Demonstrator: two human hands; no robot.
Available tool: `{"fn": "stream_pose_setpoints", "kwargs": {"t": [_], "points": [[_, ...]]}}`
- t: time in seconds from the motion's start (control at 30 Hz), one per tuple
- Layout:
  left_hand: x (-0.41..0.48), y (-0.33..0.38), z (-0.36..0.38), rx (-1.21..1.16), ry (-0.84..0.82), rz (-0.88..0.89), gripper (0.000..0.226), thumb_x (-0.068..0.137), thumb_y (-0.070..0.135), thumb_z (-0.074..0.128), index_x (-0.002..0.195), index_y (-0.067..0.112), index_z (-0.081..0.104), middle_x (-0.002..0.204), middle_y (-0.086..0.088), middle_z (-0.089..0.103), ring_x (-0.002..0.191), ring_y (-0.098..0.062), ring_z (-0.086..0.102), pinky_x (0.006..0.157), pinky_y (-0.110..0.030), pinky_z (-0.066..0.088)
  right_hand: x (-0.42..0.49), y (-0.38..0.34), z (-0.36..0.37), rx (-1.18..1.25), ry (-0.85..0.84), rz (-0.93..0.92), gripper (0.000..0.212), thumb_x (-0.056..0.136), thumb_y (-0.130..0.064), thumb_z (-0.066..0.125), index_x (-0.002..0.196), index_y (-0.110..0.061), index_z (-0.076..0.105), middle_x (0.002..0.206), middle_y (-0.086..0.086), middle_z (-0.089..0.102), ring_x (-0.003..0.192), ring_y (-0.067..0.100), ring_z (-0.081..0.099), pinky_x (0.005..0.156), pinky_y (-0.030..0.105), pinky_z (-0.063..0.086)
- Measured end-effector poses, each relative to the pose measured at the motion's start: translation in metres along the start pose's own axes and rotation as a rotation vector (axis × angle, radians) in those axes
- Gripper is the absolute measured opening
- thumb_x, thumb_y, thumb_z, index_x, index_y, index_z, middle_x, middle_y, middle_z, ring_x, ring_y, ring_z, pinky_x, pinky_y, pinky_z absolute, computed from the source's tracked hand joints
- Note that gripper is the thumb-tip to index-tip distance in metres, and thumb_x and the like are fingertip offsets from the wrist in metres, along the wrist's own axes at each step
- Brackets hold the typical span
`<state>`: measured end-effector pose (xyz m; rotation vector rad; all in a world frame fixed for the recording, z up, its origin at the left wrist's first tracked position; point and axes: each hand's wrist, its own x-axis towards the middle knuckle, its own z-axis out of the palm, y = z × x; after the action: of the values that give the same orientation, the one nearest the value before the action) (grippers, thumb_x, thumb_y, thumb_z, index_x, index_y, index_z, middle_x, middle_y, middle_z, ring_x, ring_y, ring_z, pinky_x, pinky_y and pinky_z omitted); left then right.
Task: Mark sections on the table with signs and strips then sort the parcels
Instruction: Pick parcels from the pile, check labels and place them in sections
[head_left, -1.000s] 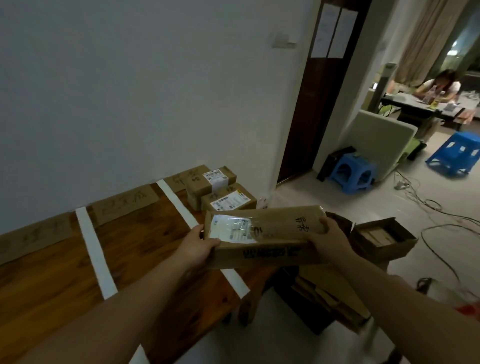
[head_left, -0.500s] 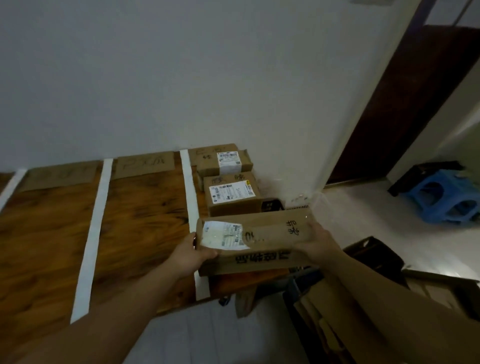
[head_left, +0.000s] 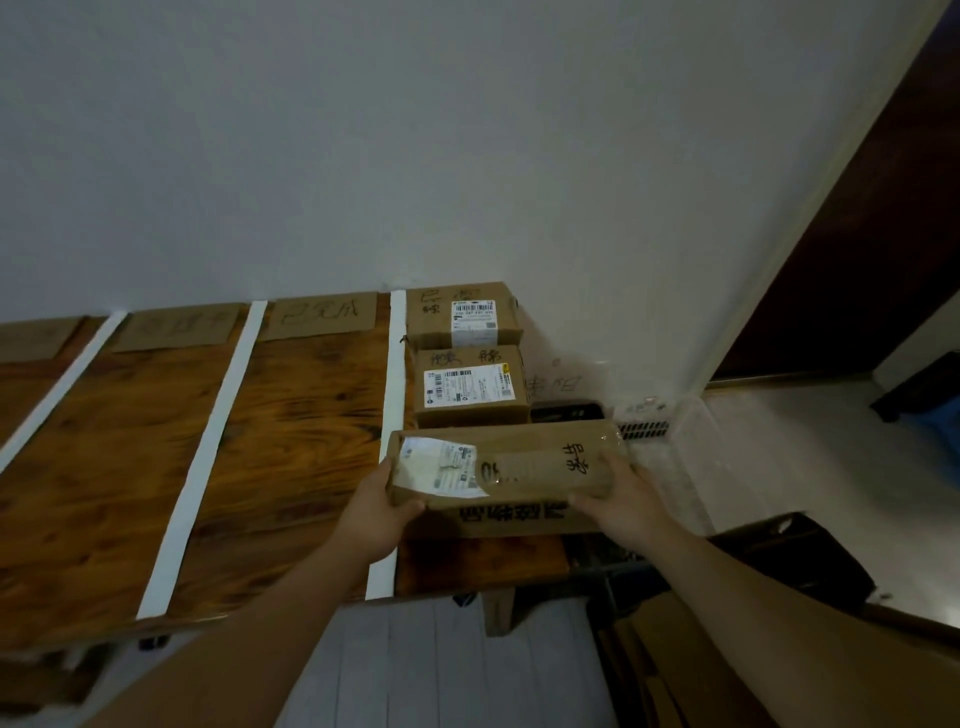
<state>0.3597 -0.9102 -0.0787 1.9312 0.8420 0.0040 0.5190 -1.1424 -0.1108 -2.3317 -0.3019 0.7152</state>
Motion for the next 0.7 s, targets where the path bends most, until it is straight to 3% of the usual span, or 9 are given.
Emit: {"fn": "stream_pose_setpoints", "kwargs": {"t": [0.13, 0.23, 0.3, 0.5, 0.7], "points": [[0.015, 0.009, 0.001, 0.023, 0.034, -0.034, 0.062, 0.090, 0.001, 0.057, 0.145, 0.011, 0.031, 0.143, -0.008, 0.042, 0.132, -0.025, 0.039, 0.103, -0.032, 0.037, 0.016, -0.008, -0.002, -0.031, 0.016, -0.014, 0.077, 0.082, -0.044, 0.070, 0.146, -0.028, 0.028, 0.147, 0.008, 0.030, 0.130, 0.028, 0.037, 0.105, 0.038, 0.038], [0.030, 0.010, 0.000, 0.022, 0.035, -0.050, 0.061, 0.090, 0.002, 0.057, 0.144, 0.011, 0.031, 0.142, -0.009, 0.043, 0.130, -0.024, 0.041, 0.097, -0.029, 0.039, 0.031, -0.015, -0.004, -0.051, 0.016, -0.030, 0.074, 0.084, -0.042, 0.069, 0.145, -0.026, 0.031, 0.147, 0.008, 0.030, 0.130, 0.028, 0.037, 0.101, 0.033, 0.036], [0.041, 0.010, -0.001, 0.017, 0.040, -0.052, 0.061, 0.090, 0.002, 0.056, 0.145, 0.010, 0.031, 0.142, -0.009, 0.042, 0.130, -0.025, 0.041, 0.097, -0.027, 0.038, 0.041, -0.018, -0.006, -0.070, 0.014, -0.035, 0.075, 0.084, -0.044, 0.068, 0.146, -0.025, 0.030, 0.147, 0.009, 0.030, 0.131, 0.029, 0.036, 0.103, 0.034, 0.035], [0.068, 0.009, -0.003, 0.019, 0.057, -0.075, 0.064, 0.089, 0.006, 0.059, 0.146, 0.016, 0.031, 0.144, -0.007, 0.042, 0.131, -0.025, 0.041, 0.107, -0.041, 0.040, 0.067, -0.027, -0.010, -0.069, 0.008, -0.039, 0.075, 0.086, -0.044, 0.066, 0.148, -0.024, 0.028, 0.149, 0.008, 0.027, 0.135, 0.029, 0.031, 0.107, 0.035, 0.032], [0.090, 0.010, -0.006, 0.013, 0.048, -0.088, 0.065, 0.089, 0.006, 0.060, 0.146, 0.019, 0.031, 0.144, -0.005, 0.042, 0.132, -0.024, 0.040, 0.108, -0.041, 0.039, 0.085, -0.037, -0.013, -0.084, 0.012, -0.041, 0.073, 0.086, -0.044, 0.066, 0.147, -0.025, 0.029, 0.148, 0.009, 0.028, 0.134, 0.030, 0.032, 0.107, 0.037, 0.032]]}}
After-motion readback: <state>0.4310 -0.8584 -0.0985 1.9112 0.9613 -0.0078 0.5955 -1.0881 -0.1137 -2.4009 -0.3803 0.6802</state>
